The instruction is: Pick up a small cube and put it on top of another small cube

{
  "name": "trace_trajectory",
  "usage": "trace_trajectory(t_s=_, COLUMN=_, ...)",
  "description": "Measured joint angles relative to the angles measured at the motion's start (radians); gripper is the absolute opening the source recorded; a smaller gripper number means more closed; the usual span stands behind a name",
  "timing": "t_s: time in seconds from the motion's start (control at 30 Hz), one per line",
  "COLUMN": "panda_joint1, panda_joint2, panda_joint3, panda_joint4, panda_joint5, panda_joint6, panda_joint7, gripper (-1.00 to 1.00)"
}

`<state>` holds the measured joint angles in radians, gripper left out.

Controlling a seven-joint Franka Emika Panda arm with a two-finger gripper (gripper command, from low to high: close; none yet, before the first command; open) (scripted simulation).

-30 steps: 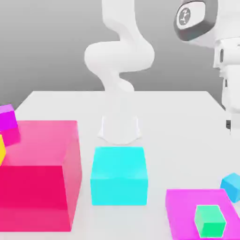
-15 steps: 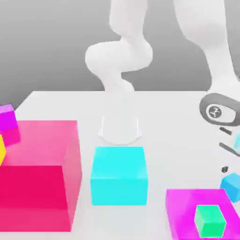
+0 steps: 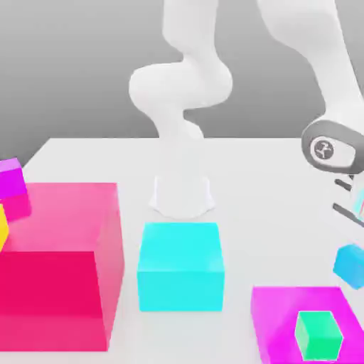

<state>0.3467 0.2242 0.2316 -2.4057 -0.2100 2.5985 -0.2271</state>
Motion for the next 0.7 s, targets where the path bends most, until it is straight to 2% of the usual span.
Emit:
trace_trajectory(t_s=0.3, panda_joint1=-0.168, panda_joint2=-0.1, panda_joint3=-0.228, panda_joint4=0.113, panda_joint5=0.039, panda_joint6=-0.211, panda_joint7=0.342, gripper=-1.0)
trace_trajectory(t_s=0.7, panda_joint1=-0.593, panda_joint2=-0.26, panda_joint3=-0.458, panda_joint4=0.307, panda_joint5=0.164, panda_joint6=-0.538, panda_joint7=0.845, gripper=-1.0)
